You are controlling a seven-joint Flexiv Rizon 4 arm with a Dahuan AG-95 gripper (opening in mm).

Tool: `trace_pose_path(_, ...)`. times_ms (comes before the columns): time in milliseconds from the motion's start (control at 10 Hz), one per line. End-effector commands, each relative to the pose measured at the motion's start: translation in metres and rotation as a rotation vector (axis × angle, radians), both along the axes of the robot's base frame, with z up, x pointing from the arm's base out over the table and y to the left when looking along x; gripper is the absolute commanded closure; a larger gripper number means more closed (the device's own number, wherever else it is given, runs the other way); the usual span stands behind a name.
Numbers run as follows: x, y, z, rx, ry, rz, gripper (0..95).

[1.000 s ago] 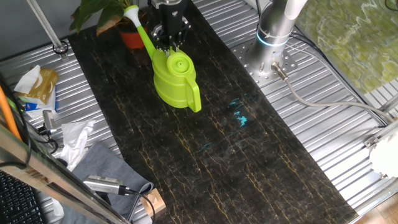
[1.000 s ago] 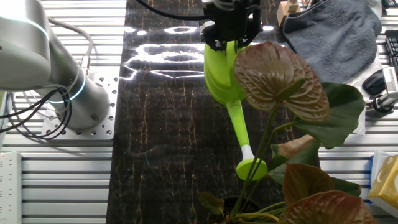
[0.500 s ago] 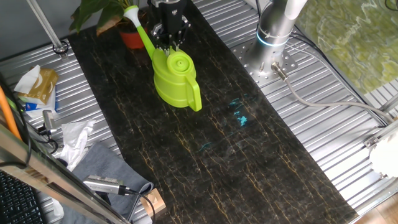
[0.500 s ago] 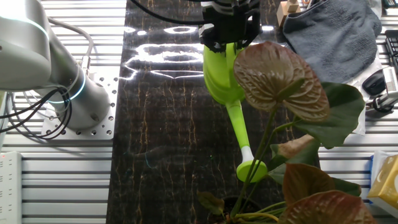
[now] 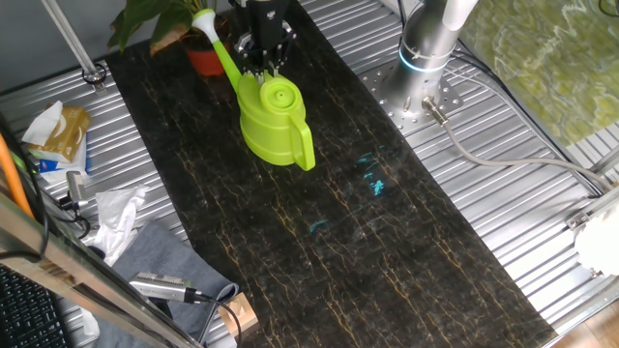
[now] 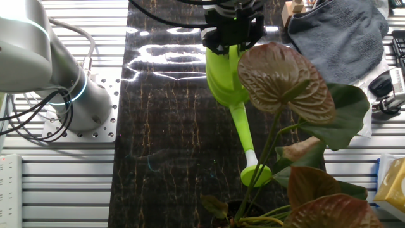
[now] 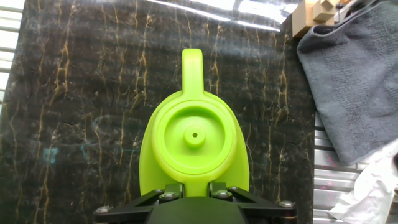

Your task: Water the plant

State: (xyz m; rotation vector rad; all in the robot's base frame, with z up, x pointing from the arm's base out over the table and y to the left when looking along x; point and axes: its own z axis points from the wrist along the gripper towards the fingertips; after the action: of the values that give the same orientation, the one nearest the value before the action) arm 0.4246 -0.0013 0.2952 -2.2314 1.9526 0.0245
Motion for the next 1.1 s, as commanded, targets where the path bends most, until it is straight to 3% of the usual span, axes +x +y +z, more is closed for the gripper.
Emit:
trace_pose_path(100, 0.0, -0.0009, 0.0018, 0.002, 0.0, 0.003, 95.0)
trace_pose_path(1100, -0.0008, -0.0025, 0.0027, 0.013, 0.0, 0.009, 95.0)
